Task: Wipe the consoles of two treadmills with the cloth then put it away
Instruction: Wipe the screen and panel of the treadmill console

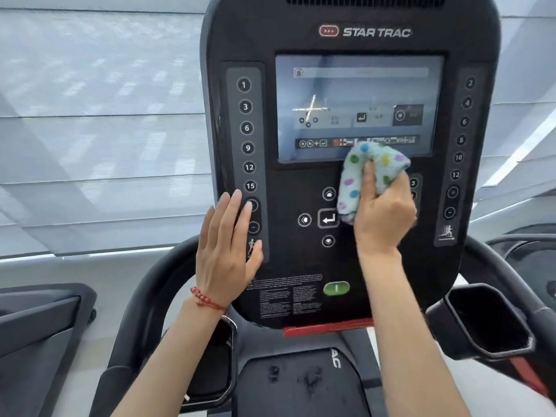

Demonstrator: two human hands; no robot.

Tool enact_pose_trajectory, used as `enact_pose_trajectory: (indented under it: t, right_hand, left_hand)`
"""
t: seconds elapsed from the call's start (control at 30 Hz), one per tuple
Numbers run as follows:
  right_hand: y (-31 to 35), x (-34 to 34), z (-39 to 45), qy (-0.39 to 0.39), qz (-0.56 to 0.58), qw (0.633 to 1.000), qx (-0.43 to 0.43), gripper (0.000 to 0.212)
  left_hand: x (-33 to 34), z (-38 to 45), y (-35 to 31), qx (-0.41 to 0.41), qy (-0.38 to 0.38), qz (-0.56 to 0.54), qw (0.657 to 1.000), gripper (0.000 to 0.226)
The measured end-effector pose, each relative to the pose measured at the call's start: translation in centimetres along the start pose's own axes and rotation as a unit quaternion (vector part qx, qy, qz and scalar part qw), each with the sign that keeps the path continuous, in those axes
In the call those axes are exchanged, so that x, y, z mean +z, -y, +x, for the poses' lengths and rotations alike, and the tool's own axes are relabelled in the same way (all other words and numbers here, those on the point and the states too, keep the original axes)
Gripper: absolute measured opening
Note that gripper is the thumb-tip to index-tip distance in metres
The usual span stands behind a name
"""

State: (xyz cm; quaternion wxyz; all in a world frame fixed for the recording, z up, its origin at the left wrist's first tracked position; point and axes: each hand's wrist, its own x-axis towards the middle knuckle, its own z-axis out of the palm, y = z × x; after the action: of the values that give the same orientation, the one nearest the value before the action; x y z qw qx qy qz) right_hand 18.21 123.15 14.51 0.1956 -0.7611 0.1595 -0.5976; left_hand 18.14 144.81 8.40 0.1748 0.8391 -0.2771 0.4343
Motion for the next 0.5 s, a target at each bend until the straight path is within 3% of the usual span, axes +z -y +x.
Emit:
enact_pose_trajectory:
  t: [0.1, 0.27, 0.5]
  right_hand:
    - [-1.4, -0.6, 0.5, -0.010, -0.008, 0.999, 0.042, 0.062]
    - [0.9, -0.5, -1.1, 0.000, -0.009, 0.997, 0.072, 0.043]
    - [7.2, -0.2, -8.3, 0.093, 0.048, 0.993, -0.054, 0.035]
  left_hand:
    - [0.1, -0.1, 0.0, 0.000, -0.004, 0.005, 1.000, 0.047]
    - [-0.3, -0.1, 0.6, 0.013, 0.002, 0.006, 1.000, 0.047]
    - [-0.9, -0.9, 1.4, 0.019, 0.001, 0.013, 1.000, 0.044]
